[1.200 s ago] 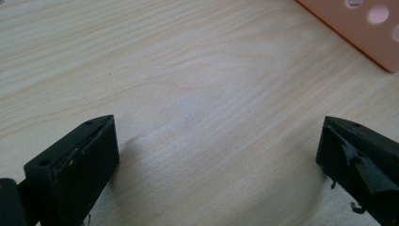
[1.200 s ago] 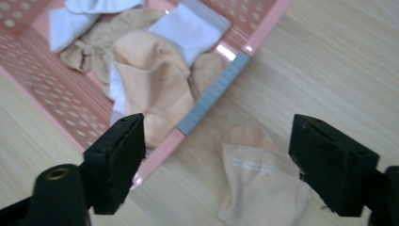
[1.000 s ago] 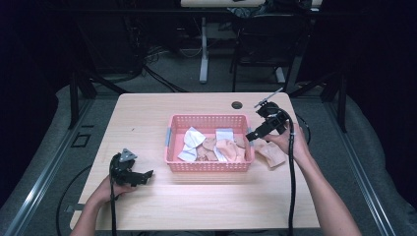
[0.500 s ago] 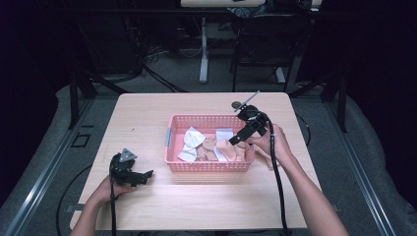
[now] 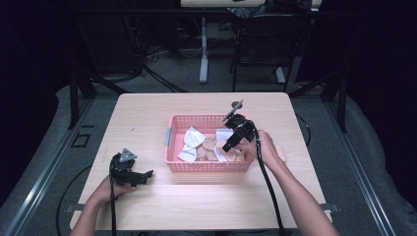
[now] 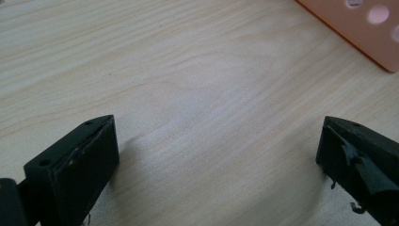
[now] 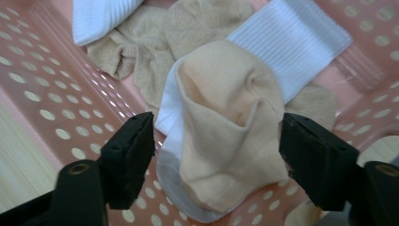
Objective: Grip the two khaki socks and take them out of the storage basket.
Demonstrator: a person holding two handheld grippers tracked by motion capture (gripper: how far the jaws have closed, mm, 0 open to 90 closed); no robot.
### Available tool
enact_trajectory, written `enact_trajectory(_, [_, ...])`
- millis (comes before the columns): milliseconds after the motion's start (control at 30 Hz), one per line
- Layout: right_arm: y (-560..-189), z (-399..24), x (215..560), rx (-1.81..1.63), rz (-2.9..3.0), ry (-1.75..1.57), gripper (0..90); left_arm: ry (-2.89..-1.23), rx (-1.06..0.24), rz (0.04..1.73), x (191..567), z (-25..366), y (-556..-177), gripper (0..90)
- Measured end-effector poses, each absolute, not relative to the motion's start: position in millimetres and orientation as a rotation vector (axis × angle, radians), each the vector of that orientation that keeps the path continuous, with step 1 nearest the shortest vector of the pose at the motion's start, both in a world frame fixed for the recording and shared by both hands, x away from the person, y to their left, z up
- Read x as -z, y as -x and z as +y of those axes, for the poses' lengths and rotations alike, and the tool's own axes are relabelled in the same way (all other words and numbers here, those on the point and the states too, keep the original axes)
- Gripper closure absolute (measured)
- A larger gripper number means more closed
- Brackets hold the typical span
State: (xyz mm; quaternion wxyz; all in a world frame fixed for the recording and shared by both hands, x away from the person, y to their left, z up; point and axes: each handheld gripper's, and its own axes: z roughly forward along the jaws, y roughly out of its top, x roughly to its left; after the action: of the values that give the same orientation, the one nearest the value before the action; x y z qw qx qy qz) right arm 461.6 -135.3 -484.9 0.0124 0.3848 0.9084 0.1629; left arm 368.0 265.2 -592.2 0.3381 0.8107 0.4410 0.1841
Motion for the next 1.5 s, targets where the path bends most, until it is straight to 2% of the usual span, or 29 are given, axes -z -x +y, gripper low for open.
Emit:
enact_trajectory(333, [-467, -128, 507, -0.439, 2.858, -1.228, 49.4, -2.112, -0.479, 1.149, 592, 265, -368, 0.0])
enact_trajectory(500, [-467, -126, 509, -0.403, 2.871, -1.216, 63.5, -2.113, -0.48, 1.149, 592, 265, -368, 0.0])
enact_trajectory(633, [-466, -125, 512, -0.423, 2.857, -1.234, 78.1, -2.113, -0.479, 1.149, 592, 265, -368, 0.0])
enact_trajectory(700, [-466, -126, 510, -0.405, 2.873, -1.209, 82.0, -2.112, -0.48, 1.149, 592, 265, -368, 0.0])
enact_trajectory(1500, [-462, -157, 441, -0.674, 2.792, -1.216, 83.8, -2.111, -0.479, 1.148, 592, 265, -368, 0.0])
